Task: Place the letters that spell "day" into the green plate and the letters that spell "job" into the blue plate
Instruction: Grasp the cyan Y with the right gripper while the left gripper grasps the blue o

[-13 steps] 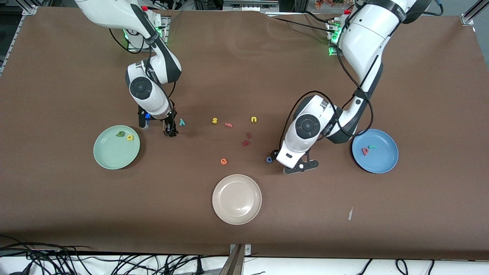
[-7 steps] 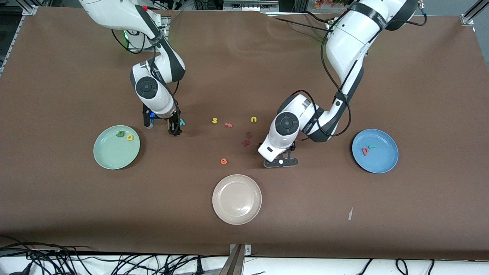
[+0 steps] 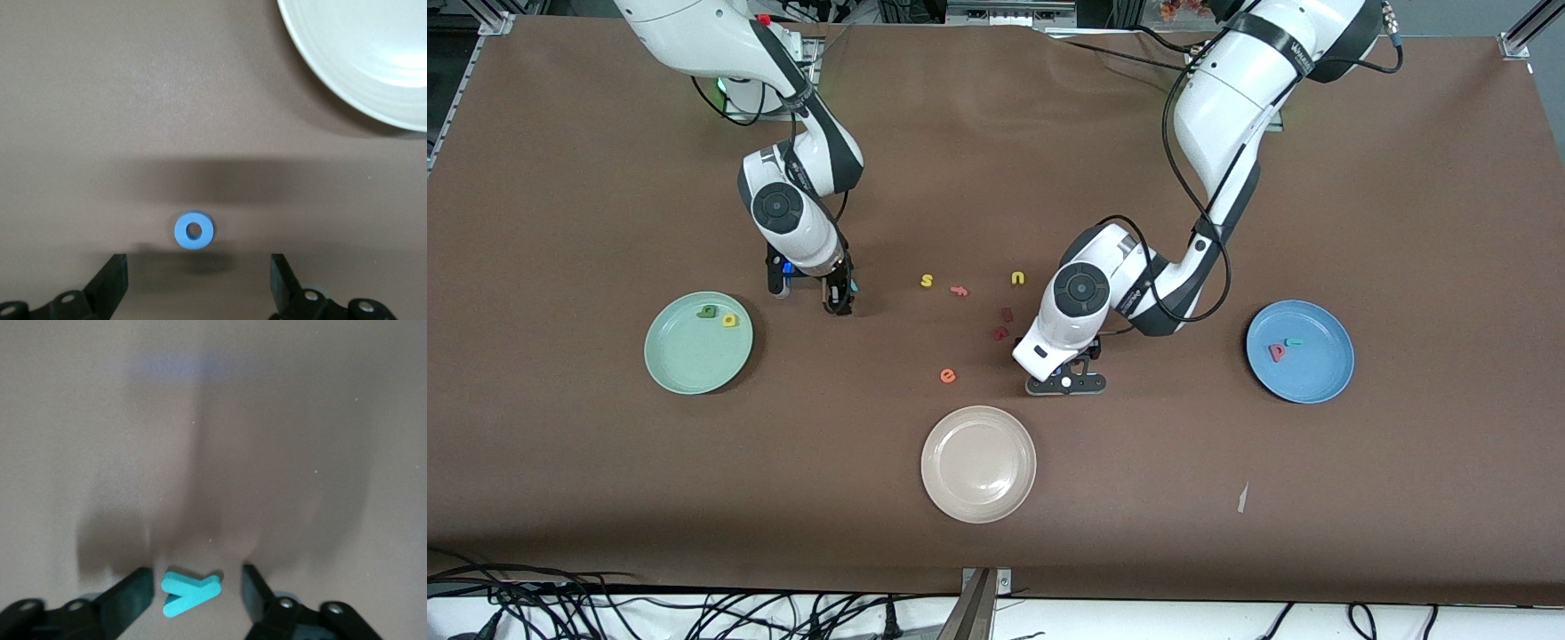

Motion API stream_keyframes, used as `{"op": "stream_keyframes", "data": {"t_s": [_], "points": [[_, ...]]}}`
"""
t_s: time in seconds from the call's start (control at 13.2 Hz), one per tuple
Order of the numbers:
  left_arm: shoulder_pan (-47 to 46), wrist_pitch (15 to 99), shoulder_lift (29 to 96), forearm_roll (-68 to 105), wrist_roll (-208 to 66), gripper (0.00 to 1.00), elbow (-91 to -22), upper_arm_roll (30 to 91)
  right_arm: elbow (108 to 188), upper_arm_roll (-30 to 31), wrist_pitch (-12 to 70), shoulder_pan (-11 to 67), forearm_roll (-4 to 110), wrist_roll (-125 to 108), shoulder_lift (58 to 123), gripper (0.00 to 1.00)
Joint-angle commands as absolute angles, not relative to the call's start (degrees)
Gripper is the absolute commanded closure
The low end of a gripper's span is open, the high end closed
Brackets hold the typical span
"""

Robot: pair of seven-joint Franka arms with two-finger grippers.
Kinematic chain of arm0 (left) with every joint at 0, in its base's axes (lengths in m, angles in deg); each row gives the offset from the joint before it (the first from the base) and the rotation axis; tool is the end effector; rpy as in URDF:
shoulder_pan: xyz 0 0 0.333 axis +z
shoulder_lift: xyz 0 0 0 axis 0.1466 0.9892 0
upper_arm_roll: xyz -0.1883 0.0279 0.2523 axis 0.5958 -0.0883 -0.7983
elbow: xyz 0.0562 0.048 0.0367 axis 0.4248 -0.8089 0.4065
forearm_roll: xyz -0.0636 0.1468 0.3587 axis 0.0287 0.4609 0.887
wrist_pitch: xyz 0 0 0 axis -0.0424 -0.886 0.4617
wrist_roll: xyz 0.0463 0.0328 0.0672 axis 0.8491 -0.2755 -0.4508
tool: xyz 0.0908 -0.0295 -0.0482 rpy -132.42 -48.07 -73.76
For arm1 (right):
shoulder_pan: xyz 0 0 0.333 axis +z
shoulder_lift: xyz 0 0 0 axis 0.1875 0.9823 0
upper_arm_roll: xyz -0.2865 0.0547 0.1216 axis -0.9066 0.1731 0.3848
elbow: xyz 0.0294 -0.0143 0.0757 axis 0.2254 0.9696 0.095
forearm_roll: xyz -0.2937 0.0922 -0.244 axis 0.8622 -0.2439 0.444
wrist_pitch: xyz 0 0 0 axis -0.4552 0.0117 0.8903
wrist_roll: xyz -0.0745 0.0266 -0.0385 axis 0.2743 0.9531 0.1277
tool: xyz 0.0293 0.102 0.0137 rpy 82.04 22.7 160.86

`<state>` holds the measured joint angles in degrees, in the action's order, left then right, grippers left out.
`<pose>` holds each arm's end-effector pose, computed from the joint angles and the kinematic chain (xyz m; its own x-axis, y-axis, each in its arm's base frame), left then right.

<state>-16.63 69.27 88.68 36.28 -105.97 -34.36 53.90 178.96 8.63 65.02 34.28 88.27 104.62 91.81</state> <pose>0.6156 -0.4099 0.1889 0.9979 0.0640 -0.0084 0.0643 -0.9971 0.0414 0.4757 0.2345 0.1661 0.1199 -0.9927 -0.0143 -0.9913 -0.1205 0.0531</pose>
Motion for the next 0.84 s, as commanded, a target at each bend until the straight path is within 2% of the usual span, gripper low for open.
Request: {"op": "stream_keyframes", "data": {"t_s": [0.0,0.23,0.46,0.76], "points": [[-17.5,68.0,90.7,37.8,-105.4,0.06,-31.1,52.4,179.4,8.6,65.4,34.8,87.3,105.8,91.9,1.0],[-18.0,68.0,90.8,37.8,-105.6,0.18,-31.2,52.2,179.4,8.5,65.0,34.8,87.3,105.8,90.6,1.0],[-18.1,68.0,91.0,37.8,-106.5,0.36,-31.2,52.2,178.9,8.2,63.7,34.6,87.4,105.7,88.1,1.0],[-18.1,68.1,91.1,37.8,-107.4,0.48,-31.2,52.1,177.3,5.6,62.6,33.9,88.1,104.9,86.6,1.0]]}}
